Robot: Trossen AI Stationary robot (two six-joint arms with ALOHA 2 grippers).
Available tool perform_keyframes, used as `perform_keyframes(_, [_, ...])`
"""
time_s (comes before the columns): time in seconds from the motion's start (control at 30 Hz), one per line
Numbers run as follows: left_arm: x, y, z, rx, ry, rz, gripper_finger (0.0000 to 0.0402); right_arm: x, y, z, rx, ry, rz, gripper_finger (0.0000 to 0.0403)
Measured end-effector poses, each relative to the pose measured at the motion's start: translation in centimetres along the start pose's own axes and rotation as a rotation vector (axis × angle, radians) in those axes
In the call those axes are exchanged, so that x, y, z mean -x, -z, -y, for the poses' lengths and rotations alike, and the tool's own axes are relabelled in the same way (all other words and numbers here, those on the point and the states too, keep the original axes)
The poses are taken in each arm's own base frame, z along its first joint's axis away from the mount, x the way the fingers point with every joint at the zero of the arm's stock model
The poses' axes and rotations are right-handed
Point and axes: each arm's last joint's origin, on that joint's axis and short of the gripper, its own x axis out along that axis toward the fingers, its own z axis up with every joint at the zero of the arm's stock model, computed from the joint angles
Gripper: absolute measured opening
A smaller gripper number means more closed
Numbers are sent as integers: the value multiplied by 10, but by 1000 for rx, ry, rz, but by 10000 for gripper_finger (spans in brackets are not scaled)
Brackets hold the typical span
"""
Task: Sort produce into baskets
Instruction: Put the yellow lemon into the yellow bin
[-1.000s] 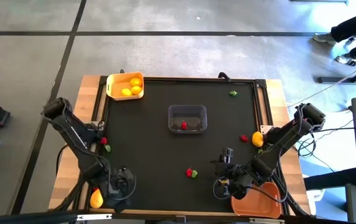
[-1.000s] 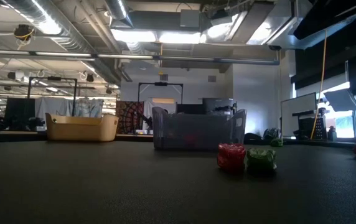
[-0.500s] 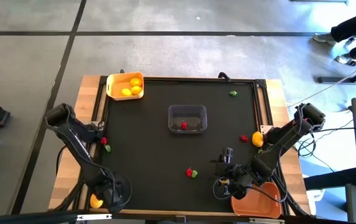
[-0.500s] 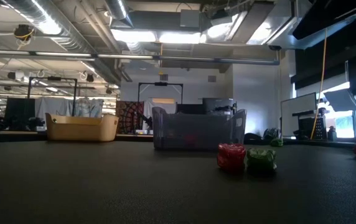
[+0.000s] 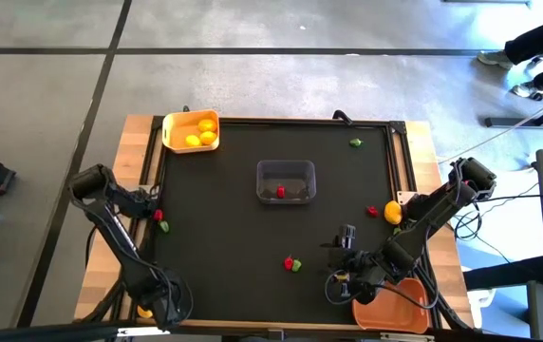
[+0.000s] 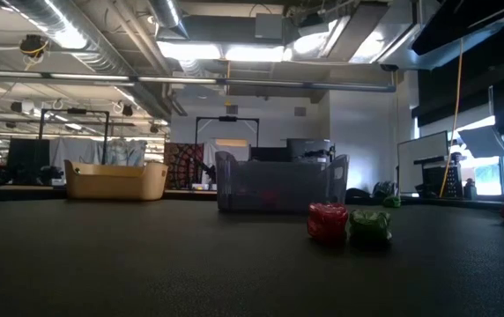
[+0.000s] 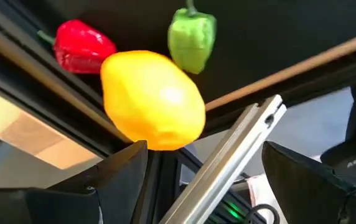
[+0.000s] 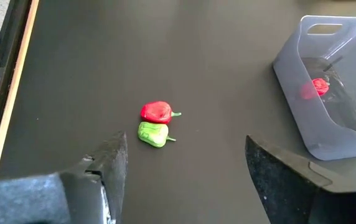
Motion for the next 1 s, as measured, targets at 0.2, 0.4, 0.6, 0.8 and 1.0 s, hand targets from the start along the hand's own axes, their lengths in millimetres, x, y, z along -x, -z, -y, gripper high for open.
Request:
perform_keyframes(0.2, [-3, 5, -3, 28, -12, 8, 310, 0, 0, 0, 1, 7, 4, 264])
perform_keyframes(0.4, [-3, 5, -5, 41, -19, 17, 310, 0, 0, 0, 1, 7, 3, 264])
perform_keyframes(0.6, [-3, 5, -5, 44, -25, 20, 310, 0, 0, 1, 5, 10, -1, 264])
perform_keyframes(0.8, [-15, -1, -5, 21, -99, 49, 310, 0, 1, 1, 7, 13, -3, 264])
perform_keyframes(1.0, [-23, -5, -4, -14, -150, 48, 310, 0, 1, 1, 8, 15, -5, 264])
